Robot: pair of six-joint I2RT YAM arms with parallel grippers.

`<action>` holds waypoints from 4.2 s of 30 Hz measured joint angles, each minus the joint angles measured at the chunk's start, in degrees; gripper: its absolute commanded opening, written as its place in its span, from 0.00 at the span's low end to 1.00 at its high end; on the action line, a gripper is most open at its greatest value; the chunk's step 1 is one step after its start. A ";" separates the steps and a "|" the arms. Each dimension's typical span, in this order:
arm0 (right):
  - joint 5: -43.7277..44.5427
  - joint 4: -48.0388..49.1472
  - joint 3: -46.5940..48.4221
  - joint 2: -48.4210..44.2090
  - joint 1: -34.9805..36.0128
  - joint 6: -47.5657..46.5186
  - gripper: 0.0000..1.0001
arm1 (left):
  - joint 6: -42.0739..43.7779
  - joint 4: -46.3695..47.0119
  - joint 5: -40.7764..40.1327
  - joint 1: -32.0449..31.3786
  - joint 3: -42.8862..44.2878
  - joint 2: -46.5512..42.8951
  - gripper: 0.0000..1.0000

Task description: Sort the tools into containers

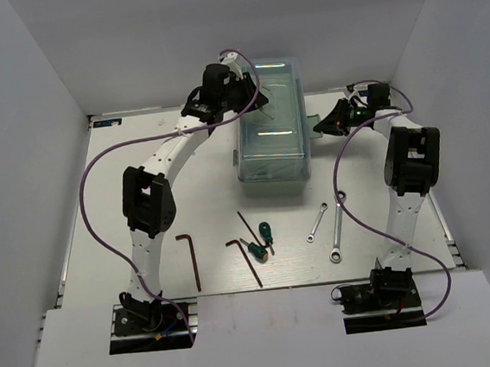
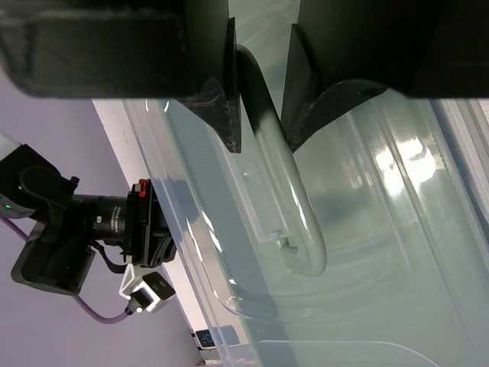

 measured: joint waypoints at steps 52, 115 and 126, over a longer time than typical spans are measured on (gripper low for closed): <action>2.69 -11.30 5.14 -0.02 -1.92 -10.32 0.00 | 4.37 0.74 -10.49 19.28 -36.46 -27.52 0.51; 41.53 -27.82 -55.49 -56.78 12.26 -32.61 0.89 | 13.66 -26.43 6.47 19.98 -73.85 -78.47 0.63; 51.71 -20.72 -57.09 -52.65 17.33 -28.94 0.91 | 13.62 -21.94 10.38 15.65 -74.05 -78.51 0.64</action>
